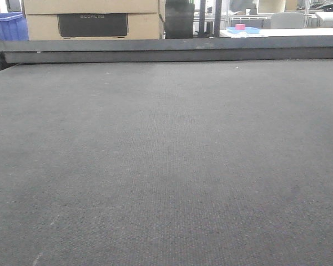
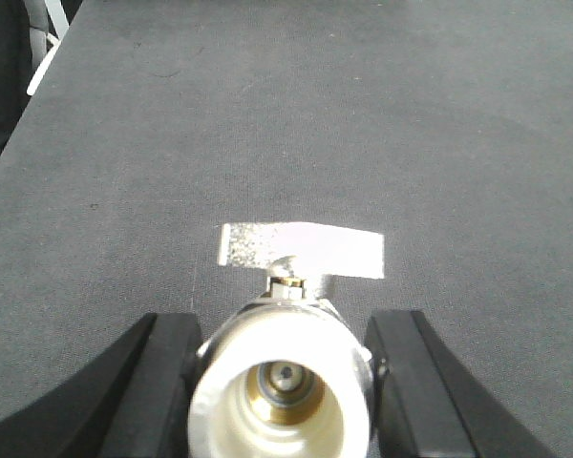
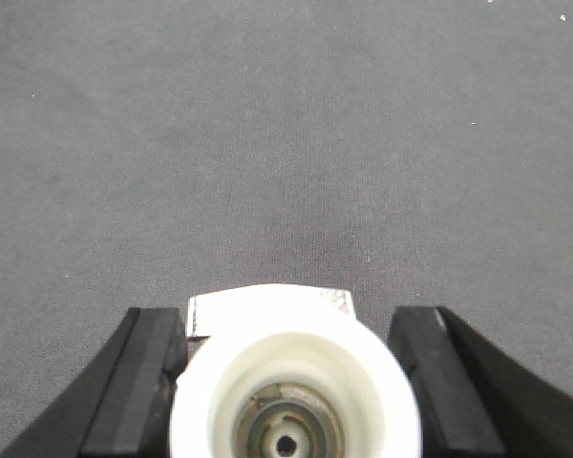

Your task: Place valve from conveyor to right shelf box

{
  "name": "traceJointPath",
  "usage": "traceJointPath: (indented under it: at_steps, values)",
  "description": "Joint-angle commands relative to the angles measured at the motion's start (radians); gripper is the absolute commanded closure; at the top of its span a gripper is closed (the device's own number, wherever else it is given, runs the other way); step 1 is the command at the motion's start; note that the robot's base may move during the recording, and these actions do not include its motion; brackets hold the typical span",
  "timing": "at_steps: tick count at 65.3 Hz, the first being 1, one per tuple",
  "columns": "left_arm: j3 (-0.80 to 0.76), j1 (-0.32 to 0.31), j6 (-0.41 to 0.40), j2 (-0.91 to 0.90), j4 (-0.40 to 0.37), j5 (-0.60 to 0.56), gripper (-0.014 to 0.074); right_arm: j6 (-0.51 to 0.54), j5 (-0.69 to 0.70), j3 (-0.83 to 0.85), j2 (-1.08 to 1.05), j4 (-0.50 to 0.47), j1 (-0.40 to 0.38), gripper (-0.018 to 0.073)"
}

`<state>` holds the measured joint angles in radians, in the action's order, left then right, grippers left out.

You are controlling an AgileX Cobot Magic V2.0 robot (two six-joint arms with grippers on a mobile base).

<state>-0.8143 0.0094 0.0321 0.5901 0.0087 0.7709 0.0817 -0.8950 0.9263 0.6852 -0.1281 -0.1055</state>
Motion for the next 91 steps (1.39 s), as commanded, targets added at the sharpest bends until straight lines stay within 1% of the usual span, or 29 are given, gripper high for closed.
traceJointPath:
  at_steps: [1,91]
  values:
    - [-0.003,-0.004,0.001,-0.010,-0.002,-0.057,0.0707,0.006,0.069,0.010,-0.008,0.002,-0.001,0.0727]
    - [-0.003,-0.004,0.001,-0.010,-0.002,-0.057,0.0707,0.006,0.074,0.010,-0.008,0.002,-0.001,0.0727]
